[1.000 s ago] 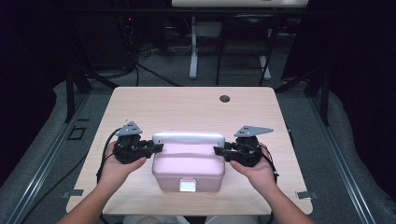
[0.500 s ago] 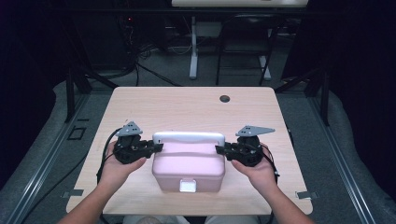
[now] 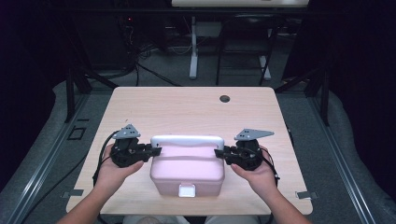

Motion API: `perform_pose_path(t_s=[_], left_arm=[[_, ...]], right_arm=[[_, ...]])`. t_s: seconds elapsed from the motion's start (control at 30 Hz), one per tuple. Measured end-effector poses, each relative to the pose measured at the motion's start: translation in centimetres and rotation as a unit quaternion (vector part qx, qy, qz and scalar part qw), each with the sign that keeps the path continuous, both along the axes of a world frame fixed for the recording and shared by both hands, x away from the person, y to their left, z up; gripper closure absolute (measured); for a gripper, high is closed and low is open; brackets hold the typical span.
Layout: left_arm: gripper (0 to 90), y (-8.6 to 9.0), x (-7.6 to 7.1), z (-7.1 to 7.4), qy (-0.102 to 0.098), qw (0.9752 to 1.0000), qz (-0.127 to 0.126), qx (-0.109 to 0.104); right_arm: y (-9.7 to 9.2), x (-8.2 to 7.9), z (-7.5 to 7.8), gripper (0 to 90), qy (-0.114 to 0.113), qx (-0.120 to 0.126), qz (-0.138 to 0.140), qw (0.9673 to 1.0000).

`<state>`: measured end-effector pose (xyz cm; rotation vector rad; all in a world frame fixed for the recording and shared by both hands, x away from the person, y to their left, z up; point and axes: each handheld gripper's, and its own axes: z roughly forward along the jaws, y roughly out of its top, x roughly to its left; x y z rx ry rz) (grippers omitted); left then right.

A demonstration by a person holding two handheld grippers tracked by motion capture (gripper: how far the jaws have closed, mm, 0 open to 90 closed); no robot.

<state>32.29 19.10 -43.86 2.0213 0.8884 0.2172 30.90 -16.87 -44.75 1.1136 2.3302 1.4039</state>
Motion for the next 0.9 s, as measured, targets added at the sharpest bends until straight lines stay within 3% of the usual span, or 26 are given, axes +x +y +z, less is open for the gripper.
perform_pose_path(t_s=[0.2, 0.5, 0.9], left_arm=[[73.2, 0.2, 0.5, 0.8, 0.003, 0.9999, 0.002, -0.012], [73.1, 0.4, 1.3, 1.5, 0.013, 0.9995, 0.005, -0.029], [73.1, 1.8, 0.0, 2.2, -0.005, 0.9993, 0.015, -0.034]], right_arm=[[0.0, 0.3, 0.7, 73.9, -0.006, 0.007, -0.002, 1.0], [-0.2, 1.1, 1.5, 74.1, 0.004, 0.027, -0.004, 0.9996], [-0.3, 1.4, 1.9, 74.2, 0.012, 0.036, -0.009, 0.9992]])
